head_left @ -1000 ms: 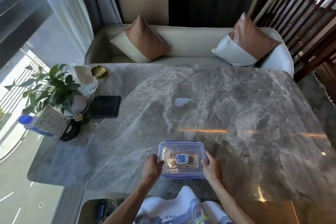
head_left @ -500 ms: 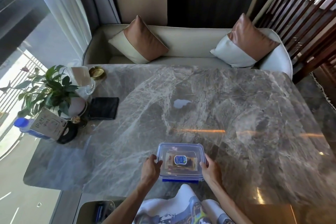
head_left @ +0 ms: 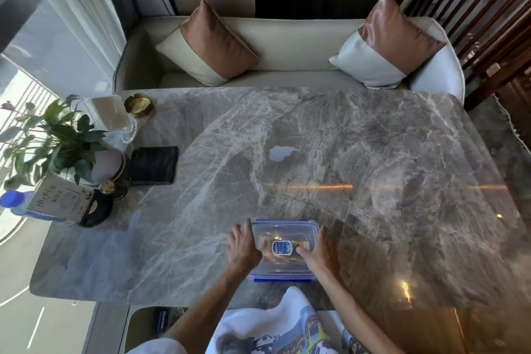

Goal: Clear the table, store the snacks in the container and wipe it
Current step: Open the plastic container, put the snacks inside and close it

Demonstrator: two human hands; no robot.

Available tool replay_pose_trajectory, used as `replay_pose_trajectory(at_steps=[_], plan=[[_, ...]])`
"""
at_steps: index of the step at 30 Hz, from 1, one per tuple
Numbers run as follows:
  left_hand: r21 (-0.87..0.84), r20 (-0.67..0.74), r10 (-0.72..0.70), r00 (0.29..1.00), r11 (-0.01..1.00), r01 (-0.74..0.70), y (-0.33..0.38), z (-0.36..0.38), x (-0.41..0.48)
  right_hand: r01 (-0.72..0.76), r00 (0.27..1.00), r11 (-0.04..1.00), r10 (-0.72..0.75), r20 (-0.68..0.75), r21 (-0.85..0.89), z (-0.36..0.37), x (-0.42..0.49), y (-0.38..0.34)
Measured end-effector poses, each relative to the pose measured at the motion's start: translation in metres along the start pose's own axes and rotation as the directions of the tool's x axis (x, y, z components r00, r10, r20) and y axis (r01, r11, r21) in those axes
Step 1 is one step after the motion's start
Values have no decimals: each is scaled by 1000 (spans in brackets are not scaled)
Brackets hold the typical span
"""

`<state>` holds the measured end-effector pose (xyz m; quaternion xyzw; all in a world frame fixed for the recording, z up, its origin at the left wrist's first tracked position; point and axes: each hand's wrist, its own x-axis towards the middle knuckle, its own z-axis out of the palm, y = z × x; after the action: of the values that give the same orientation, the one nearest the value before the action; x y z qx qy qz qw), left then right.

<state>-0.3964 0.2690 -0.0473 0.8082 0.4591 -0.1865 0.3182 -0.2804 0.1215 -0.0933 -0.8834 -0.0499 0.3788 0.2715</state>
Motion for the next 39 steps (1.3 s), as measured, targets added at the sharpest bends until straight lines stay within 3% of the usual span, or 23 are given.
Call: replay_pose_trajectory(at_steps=[5,7,10,14,22,31,35,39], plan=[[165,-30,216,976,964,-208,28,-15,42,-109,994,990,108,20,95,8,7,-2],[206,101,263,960,938,-279,39,-20,63,-119,993,988,120,1,96,10,5,-4],[255,360,213,908,914,-315,53,-20,84,-135,990,987,137,-17,85,12,5,-5],[281,467,199,862,891,-357,63,-20,94,-143,989,986,146,-27,90,13,5,-4],[254,181,416,891,856,-451,49,0,73,-159,985,984,163,-55,77,9,6,-7],[282,22,455,890,851,-442,45,11,58,-180,982,980,184,-40,88,7,2,-16],[300,-89,457,885,859,-414,34,18,34,-178,981,959,157,111,219,-16,-4,-10],[247,-173,520,836,845,-474,-7,40,-12,-370,909,827,228,349,423,-39,-26,22]])
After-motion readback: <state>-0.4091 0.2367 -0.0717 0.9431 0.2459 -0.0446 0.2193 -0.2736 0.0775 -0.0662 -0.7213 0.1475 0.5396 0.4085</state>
